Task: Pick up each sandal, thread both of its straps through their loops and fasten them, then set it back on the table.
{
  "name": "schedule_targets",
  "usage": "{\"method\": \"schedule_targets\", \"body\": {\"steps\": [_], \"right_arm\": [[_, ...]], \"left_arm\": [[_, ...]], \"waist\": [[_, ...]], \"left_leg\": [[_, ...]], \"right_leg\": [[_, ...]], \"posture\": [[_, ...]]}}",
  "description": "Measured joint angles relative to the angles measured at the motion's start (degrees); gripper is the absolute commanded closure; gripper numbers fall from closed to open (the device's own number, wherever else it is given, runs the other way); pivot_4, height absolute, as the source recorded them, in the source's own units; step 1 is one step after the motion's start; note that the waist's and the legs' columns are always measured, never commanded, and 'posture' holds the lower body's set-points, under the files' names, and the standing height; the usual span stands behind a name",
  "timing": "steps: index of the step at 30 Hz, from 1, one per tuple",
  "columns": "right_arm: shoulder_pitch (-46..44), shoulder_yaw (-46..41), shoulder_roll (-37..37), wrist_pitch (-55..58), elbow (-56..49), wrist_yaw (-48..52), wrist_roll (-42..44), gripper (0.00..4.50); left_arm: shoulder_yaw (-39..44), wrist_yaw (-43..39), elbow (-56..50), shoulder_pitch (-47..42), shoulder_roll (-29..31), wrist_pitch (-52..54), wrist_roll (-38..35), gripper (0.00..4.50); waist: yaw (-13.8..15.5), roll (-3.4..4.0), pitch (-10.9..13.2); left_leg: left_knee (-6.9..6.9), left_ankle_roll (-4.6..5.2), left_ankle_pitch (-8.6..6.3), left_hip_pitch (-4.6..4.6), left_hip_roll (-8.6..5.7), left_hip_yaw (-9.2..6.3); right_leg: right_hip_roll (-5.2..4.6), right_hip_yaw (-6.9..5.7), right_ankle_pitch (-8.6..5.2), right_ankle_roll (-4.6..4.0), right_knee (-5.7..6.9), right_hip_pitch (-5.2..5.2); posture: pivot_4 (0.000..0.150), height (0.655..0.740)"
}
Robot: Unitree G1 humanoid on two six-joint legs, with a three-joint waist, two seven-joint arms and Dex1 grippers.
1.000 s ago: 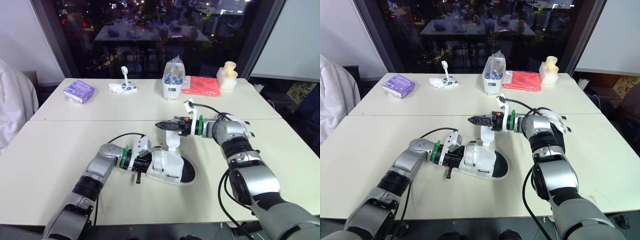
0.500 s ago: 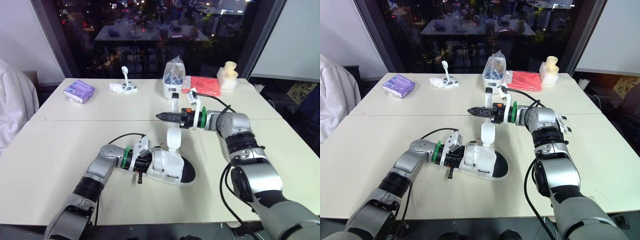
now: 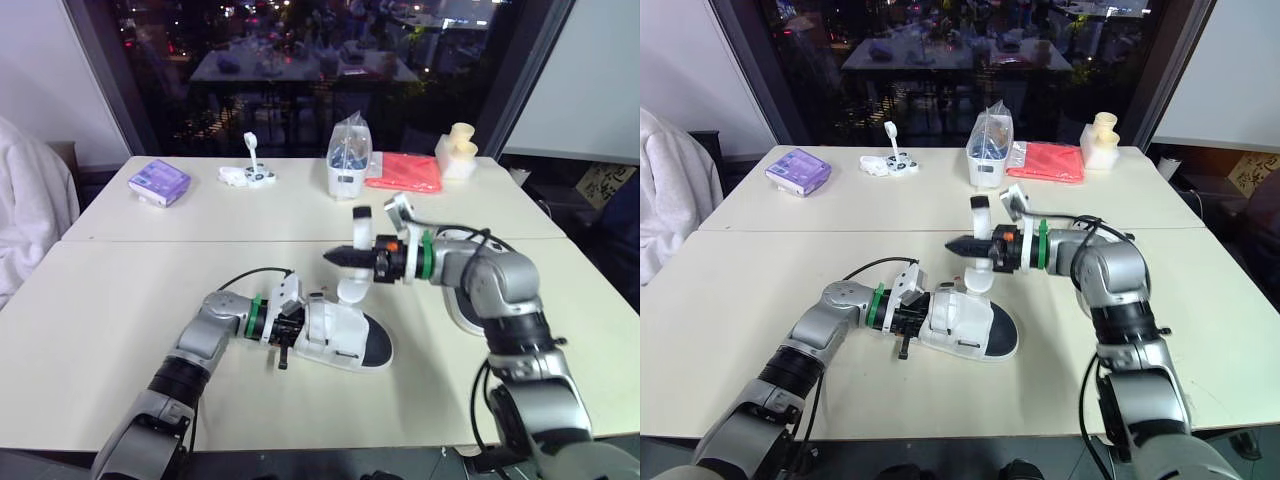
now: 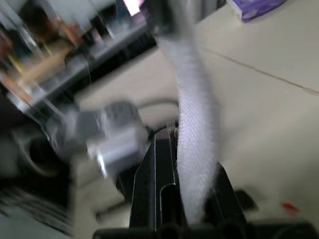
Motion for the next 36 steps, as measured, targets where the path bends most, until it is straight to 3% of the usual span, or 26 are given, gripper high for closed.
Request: {"method": "schedule_targets", "body": {"steps": [4,9,18,21,28,36], "right_arm": [[10.3,5.5,-1.9,-17.5,-9.5,-4.6,-10.6,4.44],[16.6,10.3,-5.1,-37.4,-12.8,-9.1,-24.0,4.44],[20.5,13.5,-6.5,-52.1,-12.6,-12.2,-34.1,4.44],[21.4,14.9,-7.3,-55.1,-12.6,-11.9,-36.2,3.60],[25.5,18.4,-12.6,-62.8,-12.6,-7.3,-38.0,0.09],[32.4,16.0,-24.6,-70.1,-13.6,-2.2,-36.7,0.04]], "left_arm": [[0.1,0.3,-0.1,0.1,0.1,0.5,-0.1,4.50],[0.1,0.3,-0.1,0.2,0.3,0.6,-0.1,4.50],[0.0,1.2,0.0,0.1,0.0,2.0,-1.0,4.50],[0.0,1.2,0.0,0.1,0.0,2.1,-1.0,4.50],[0.0,1.3,0.0,-0.1,-0.1,3.1,-1.0,4.50],[-0.4,1.3,0.4,-0.4,-0.4,3.0,-0.9,4.50]], "waist": [[-0.1,0.00,0.0],[-0.1,-0.01,0.0],[-0.1,-0.01,0.0],[0.0,-0.01,0.0],[0.0,-0.01,0.0],[0.3,0.01,0.0]], "left_leg": [[0.01,-0.02,0.02,0.04,-0.02,0.05],[0.02,-0.05,0.04,0.10,-0.01,0.05],[0.03,-0.05,0.05,0.10,0.01,0.04],[0.03,-0.05,0.05,0.11,0.01,0.03],[0.03,-0.04,0.05,0.15,0.01,0.02],[0.06,-0.04,0.04,0.19,0.02,0.03]], "right_leg": [[0.01,0.01,0.00,0.01,0.03,0.00],[0.02,0.03,0.00,0.01,0.10,0.03],[0.03,0.04,0.00,0.00,0.09,0.05],[0.03,0.04,-0.01,0.00,0.09,0.05],[0.04,0.04,-0.01,-0.01,0.08,0.11],[0.03,0.05,-0.01,-0.01,0.07,0.17]], "posture": [[0.150,0.7400],[0.150,0.7400],[0.150,0.7400],[0.150,0.7400],[0.150,0.7400],[0.150,0.7400]]}}
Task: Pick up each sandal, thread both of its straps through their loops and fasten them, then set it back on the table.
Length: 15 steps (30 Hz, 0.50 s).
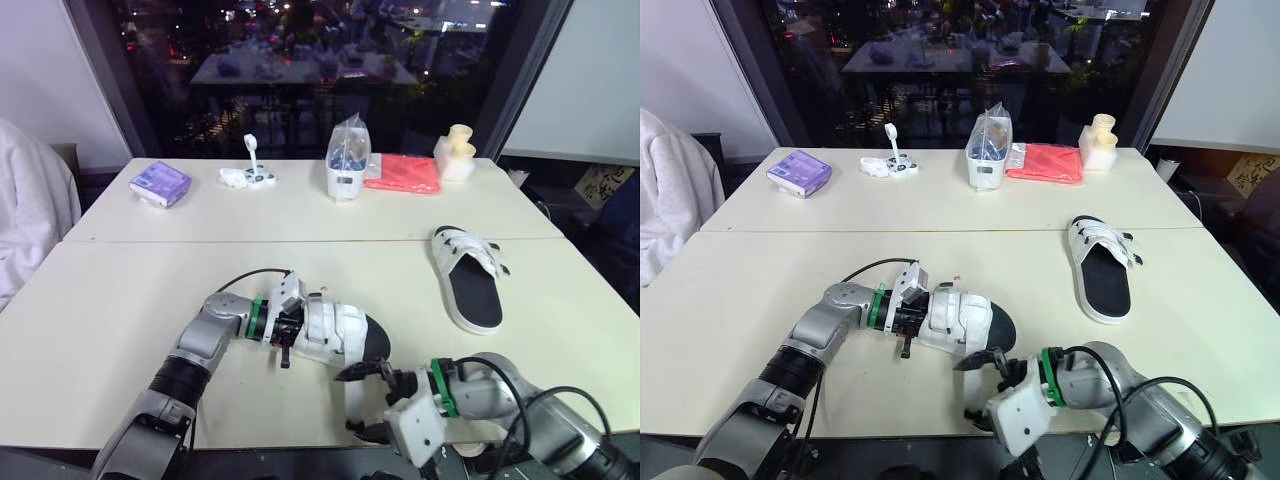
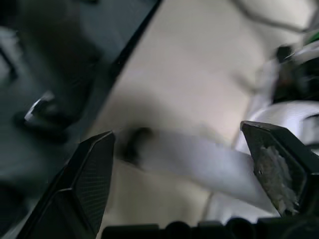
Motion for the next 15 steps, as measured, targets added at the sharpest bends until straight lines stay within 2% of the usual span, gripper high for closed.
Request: {"method": "schedule_targets", "body": {"steps": [3,5,8,10,15], "right_arm": [[3.4,-5.2,-6.0,-0.1,-0.1,1.7,2.7,0.04],[4.8,-7.6,-7.4,1.4,-0.2,2.7,5.3,0.04],[6.6,-11.5,-9.1,11.2,-0.9,5.2,14.3,0.04],[6.6,-14.2,-10.3,25.2,-3.9,6.9,25.4,0.04],[0.9,-16.6,-11.2,56.4,-6.5,7.7,49.6,0.04]], "left_arm": [[-0.4,0.0,0.5,-0.2,-0.3,-0.5,0.0,4.50],[-0.5,0.0,1.2,-0.3,-0.5,-1.2,0.0,4.50],[-0.7,0.0,2.0,-0.5,-0.7,-2.1,0.1,4.50],[-0.7,0.0,2.8,-0.5,-0.9,-2.9,0.3,4.50],[-0.7,0.0,4.0,-0.8,-1.7,-4.2,0.8,4.50]], "waist": [[0.7,-0.01,0.0],[0.9,-0.01,0.0],[1.0,-0.01,0.0],[1.0,-0.02,0.0],[1.0,-0.03,0.0]], "left_leg": [[0.05,0.02,-0.01,0.06,0.03,0.03],[0.04,0.02,-0.01,0.15,0.05,0.03],[0.04,0.03,-0.02,0.34,0.08,0.01],[0.03,0.10,-0.08,0.73,0.11,-0.01],[0.02,0.10,-0.10,0.79,0.15,-0.09]], "right_leg": [[0.00,0.01,0.00,-0.01,-0.02,0.08],[0.03,0.01,-0.01,-0.02,-0.03,0.17],[0.03,0.01,-0.01,-0.03,-0.09,0.41],[0.00,0.00,-0.13,-0.26,-0.20,0.79],[-0.22,-0.02,-0.14,-0.32,-0.32,0.89]], "posture": [[0.150,0.7400],[0.150,0.7400],[0.150,0.7400],[0.150,0.7400],[0.150,0.7400]]}}
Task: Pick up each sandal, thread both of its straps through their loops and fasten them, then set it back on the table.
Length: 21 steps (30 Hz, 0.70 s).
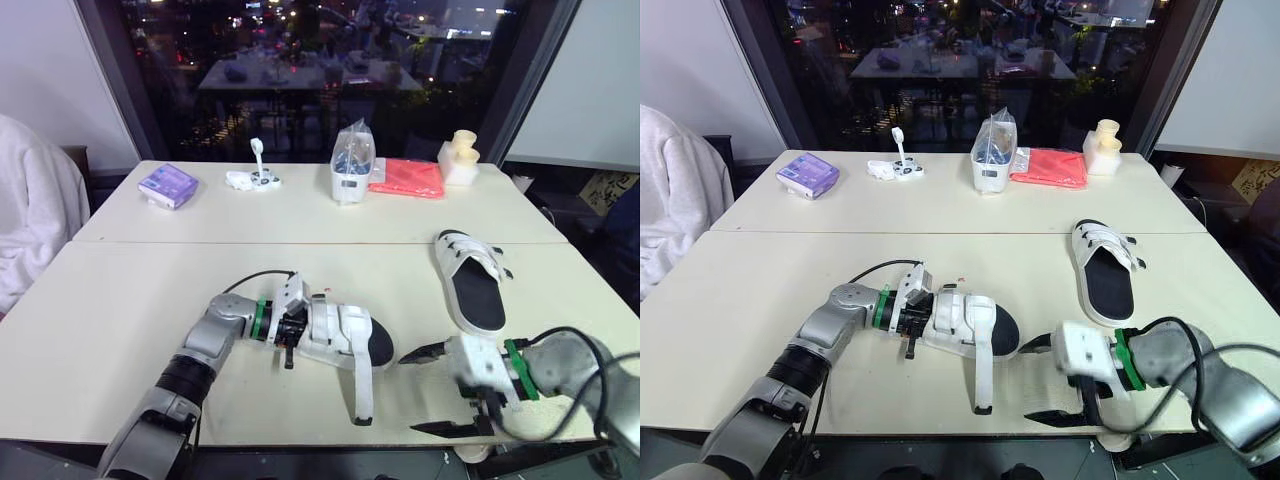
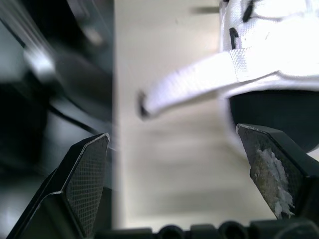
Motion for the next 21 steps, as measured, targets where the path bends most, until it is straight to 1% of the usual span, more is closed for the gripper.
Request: {"method": "schedule_targets", "body": {"steps": [3,7,13,17,20,21], "right_arm": [[-3.1,0.6,3.6,10.1,2.2,-1.9,5.4,0.04],[-5.3,2.4,9.0,17.0,5.2,-5.0,7.1,0.04],[-6.0,4.3,16.6,21.8,6.7,-9.3,7.2,0.04],[-6.7,4.3,18.6,23.9,6.7,-10.7,7.8,0.04],[-6.7,4.3,20.0,25.3,6.7,-11.3,8.2,0.88],[-6.8,4.3,20.1,25.5,6.7,-11.3,8.3,1.32]], "left_arm": [[0.0,0.0,0.3,-0.2,-0.4,-0.2,0.3,4.50],[0.1,0.3,0.4,-0.2,-0.8,-0.6,0.4,4.50],[0.4,2.7,-0.4,0.6,-1.4,-1.5,0.4,4.50],[1.2,5.4,-1.4,1.9,-2.4,-2.4,0.4,4.50],[1.7,7.0,-2.1,2.5,-2.7,-2.4,0.4,4.50],[1.7,7.4,-2.4,2.7,-2.7,-2.4,0.4,4.50]], "waist": [[0.2,0.02,0.0],[0.2,0.04,0.0],[1.1,0.09,0.0],[1.6,0.11,-0.1],[1.6,0.12,-0.1],[1.6,0.12,-0.1]], "left_leg": [[0.00,0.00,0.00,-0.05,-0.02,-0.02],[0.00,0.01,-0.01,-0.08,-0.06,-0.02],[0.00,0.01,-0.01,-0.08,-0.09,-0.01],[0.01,0.01,-0.01,-0.08,-0.13,-0.02],[0.01,0.02,-0.01,-0.08,-0.14,-0.02],[0.01,0.02,-0.01,-0.08,-0.14,-0.02]], "right_leg": [[-0.05,0.02,0.00,-0.01,-0.03,-0.02],[-0.08,0.03,0.01,0.00,-0.03,-0.05],[-0.06,0.02,0.01,0.00,-0.03,-0.06],[-0.03,-0.01,0.01,0.00,-0.03,-0.04],[-0.02,-0.01,0.01,0.00,-0.03,-0.04],[-0.02,-0.01,0.01,0.00,-0.03,-0.04]], "posture": [[0.150,0.7400],[0.150,0.7400],[0.150,0.7400],[0.150,0.7400],[0.150,0.7400],[0.150,0.7400]]}}
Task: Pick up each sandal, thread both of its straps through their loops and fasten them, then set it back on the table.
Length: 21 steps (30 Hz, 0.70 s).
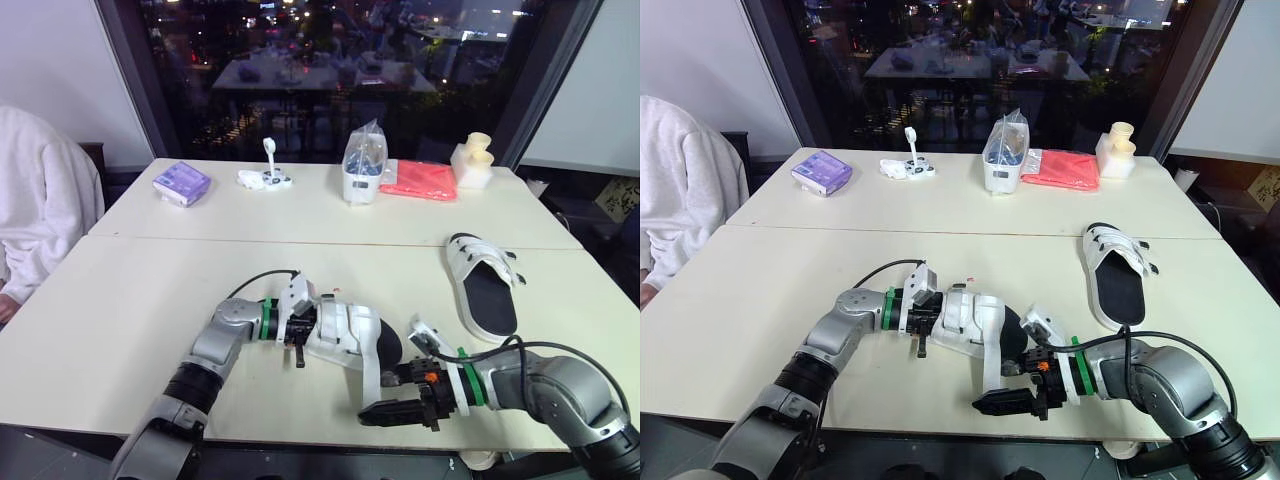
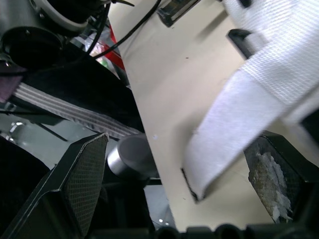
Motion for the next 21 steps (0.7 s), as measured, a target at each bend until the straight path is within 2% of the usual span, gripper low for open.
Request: {"method": "schedule_targets", "body": {"steps": [2,3,6,13,17,21], "right_arm": [[-0.4,0.0,0.1,0.5,0.0,0.0,0.0,2.44],[-0.7,0.0,0.3,0.8,0.1,-0.1,0.0,2.74],[-1.2,-0.1,1.0,0.9,0.8,-0.8,0.0,4.42],[-3.5,-3.1,2.7,3.2,0.6,-2.7,2.9,4.47],[-9.7,-8.4,5.6,6.7,1.7,-6.3,8.2,4.47],[-17.8,-12.5,7.4,9.6,7.5,-9.4,11.0,4.47]], "left_arm": [[0.2,0.7,-0.7,0.6,-0.1,0.0,0.0,4.50],[0.4,1.3,-1.4,1.0,-0.3,0.1,0.0,4.50],[0.4,2.6,-2.9,2.0,-0.6,0.6,0.0,4.50],[0.4,3.4,-4.0,2.4,-0.8,1.7,0.0,4.50],[0.4,3.4,-4.0,2.4,-0.8,1.7,0.0,4.50],[0.4,3.2,-4.0,2.4,-0.9,1.7,0.0,4.50]], "waist": [[0.0,0.00,0.0],[-0.1,0.00,0.0],[0.0,0.00,0.0],[-0.1,0.00,0.0],[-0.1,0.01,0.0],[0.0,0.01,0.0]], "left_leg": [[0.00,0.00,0.00,0.00,0.00,0.00],[0.00,0.00,0.00,0.00,0.00,0.00],[0.00,0.00,0.00,0.00,0.00,-0.01],[0.00,0.01,-0.01,-0.02,-0.01,0.00],[0.00,0.01,-0.01,-0.03,0.00,-0.01],[-0.02,0.04,-0.02,-0.06,-0.01,-0.05]], "right_leg": [[0.01,0.00,0.00,0.00,0.00,0.00],[0.02,0.00,0.00,0.00,0.00,0.00],[0.03,-0.01,0.00,0.00,0.00,-0.01],[0.03,-0.02,0.00,0.00,0.00,-0.03],[0.03,-0.02,0.00,0.00,0.00,-0.05],[0.02,-0.03,0.00,0.00,-0.02,-0.05]], "posture": [[0.150,0.7400],[0.150,0.7400],[0.150,0.7400],[0.150,0.7400],[0.150,0.7400],[0.150,0.7400]]}}
